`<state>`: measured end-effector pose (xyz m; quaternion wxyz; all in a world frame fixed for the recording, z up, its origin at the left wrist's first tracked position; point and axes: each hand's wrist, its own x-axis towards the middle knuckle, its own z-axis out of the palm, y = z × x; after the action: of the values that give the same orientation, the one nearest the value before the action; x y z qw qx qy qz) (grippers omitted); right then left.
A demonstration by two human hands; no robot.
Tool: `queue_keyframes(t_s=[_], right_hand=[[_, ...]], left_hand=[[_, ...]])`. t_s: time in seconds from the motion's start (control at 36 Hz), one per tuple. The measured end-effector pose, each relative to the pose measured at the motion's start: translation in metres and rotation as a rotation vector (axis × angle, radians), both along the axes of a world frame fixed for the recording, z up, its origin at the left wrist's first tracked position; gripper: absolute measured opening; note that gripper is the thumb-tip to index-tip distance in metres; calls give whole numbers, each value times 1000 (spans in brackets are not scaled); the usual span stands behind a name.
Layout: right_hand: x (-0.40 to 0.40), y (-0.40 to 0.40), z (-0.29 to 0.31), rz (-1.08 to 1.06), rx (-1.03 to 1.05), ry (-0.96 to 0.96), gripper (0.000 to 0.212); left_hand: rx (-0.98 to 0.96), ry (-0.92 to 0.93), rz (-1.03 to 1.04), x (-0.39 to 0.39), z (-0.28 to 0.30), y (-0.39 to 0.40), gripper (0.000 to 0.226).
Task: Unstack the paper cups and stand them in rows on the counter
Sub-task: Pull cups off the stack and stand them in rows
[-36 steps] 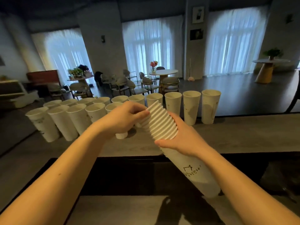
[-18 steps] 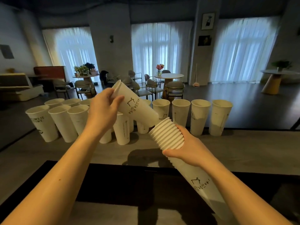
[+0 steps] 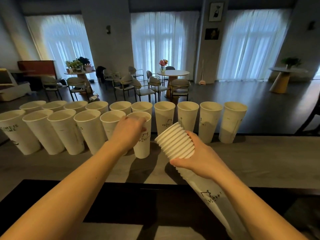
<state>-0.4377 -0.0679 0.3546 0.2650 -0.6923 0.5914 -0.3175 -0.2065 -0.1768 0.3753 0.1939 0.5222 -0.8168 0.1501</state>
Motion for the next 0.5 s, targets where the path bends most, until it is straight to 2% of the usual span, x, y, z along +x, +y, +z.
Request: queue_keyframes(t_s=[0.17,0.25,0.31,0.36,0.39,0.42,0.5], right_hand=[[-1,-4,-4,1,18,-12,103],[0,-3,-5,7,9,-24,101],[-1,-1,-5,11,5,-35,98],[-1,0,-4,10,2,-37,97],[-2,1,-4,9,1,-35,98],[-2,3,-4,8,-1,-36,98],[0,8,0,1,-17,-30,97]], left_hand=[[1,-19,0,2,2,-6,23],[21,17,-29,3,6,-5,40],[-27,66,-38,2,11,0,50],[-113,167,-64,-4,20,12,44],[-85,260,-118,-9,25,21,39],[28,368,-194,-16,31,31,36],[624,528,-389,-33,46,58,36]])
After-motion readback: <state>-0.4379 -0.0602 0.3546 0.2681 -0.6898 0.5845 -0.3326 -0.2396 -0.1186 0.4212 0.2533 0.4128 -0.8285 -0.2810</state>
